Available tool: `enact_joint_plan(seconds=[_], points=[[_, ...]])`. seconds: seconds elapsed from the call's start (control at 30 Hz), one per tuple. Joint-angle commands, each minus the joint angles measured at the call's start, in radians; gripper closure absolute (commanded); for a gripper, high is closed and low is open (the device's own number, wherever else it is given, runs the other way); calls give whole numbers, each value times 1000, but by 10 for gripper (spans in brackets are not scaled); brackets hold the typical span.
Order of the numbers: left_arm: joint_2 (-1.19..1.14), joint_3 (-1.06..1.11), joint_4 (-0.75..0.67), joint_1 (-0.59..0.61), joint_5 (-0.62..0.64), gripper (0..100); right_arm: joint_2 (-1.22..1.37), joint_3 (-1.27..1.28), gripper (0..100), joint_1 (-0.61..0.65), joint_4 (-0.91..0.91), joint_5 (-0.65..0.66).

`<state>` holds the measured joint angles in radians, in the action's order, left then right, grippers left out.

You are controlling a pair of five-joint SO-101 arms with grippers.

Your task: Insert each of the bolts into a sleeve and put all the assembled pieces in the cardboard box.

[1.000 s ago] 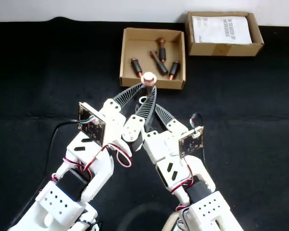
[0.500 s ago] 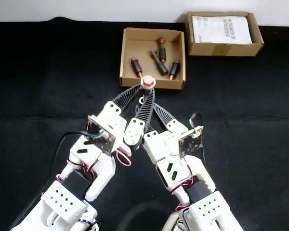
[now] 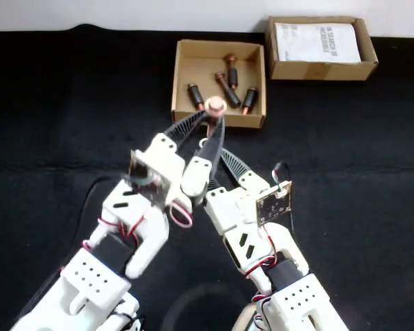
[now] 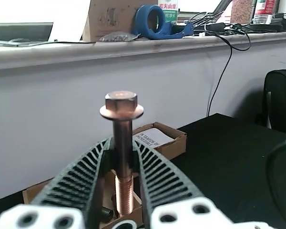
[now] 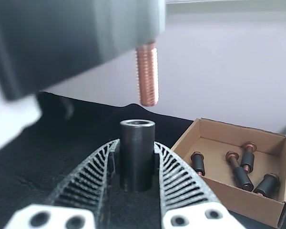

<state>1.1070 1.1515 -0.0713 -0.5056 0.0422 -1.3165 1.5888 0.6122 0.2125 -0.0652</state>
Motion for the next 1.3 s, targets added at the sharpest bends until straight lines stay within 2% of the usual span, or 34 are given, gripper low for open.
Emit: enact_joint_plan(seconds=[0.0,0.2,0.5,0.8,1.03,1.27], points=[[-61,-125,63,33,83,991,-15,-5,991,1,15,8],[-91,-173,172,35,106,991,-16,-5,991,-1,15,8],[-91,-174,172,35,106,990,-15,18,991,-50,13,11],[-91,-168,175,27,109,990,-15,41,991,-48,21,51],[-91,-197,276,27,178,990,-15,30,991,-50,22,52],[-97,-193,284,33,192,990,-16,-7,991,-53,22,52]])
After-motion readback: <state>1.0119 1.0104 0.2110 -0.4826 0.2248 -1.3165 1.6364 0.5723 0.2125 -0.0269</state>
